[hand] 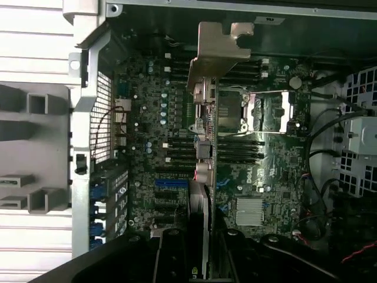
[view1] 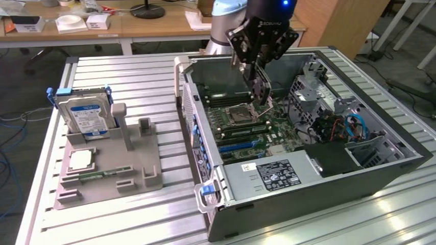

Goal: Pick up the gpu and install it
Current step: 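Pick up the gpu and move the gpu toward the slot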

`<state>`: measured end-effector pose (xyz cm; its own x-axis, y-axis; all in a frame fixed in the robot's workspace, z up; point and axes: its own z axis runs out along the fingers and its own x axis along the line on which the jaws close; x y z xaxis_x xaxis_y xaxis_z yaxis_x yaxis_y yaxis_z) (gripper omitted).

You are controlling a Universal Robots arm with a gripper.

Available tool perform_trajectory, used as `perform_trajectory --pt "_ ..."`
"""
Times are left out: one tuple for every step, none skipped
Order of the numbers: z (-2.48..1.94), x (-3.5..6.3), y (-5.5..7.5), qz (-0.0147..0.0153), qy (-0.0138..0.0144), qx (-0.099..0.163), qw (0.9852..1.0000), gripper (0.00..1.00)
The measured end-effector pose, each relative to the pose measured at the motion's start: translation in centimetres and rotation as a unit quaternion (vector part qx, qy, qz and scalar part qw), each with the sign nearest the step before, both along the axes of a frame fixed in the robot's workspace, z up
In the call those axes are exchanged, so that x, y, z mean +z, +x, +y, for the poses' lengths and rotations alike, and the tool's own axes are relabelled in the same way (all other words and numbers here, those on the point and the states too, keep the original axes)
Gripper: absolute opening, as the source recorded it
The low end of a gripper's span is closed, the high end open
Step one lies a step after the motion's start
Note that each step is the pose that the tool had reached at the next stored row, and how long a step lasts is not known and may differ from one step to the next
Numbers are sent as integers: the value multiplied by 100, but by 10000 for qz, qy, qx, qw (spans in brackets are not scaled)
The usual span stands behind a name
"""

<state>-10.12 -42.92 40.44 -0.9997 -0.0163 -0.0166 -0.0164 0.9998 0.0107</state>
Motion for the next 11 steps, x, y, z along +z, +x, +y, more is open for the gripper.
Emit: perform_trajectory --pt "0 -3 35 0 0 0 10000 27" --pt "0 -6 69 0 0 0 10000 27" --pt "0 -8 103 0 -1 2 10000 27" --pt "0 -11 137 0 0 3 10000 27" --pt "0 -13 172 0 0 3 10000 27" --pt "0 -15 207 0 0 4 10000 27" --pt "0 -18 240 0 0 7 10000 27" --pt "0 -19 273 0 0 11 10000 27" --pt "0 -20 305 0 0 13 10000 27" --pt "0 -22 339 0 0 17 10000 27" --pt "0 -23 373 0 0 20 10000 27"
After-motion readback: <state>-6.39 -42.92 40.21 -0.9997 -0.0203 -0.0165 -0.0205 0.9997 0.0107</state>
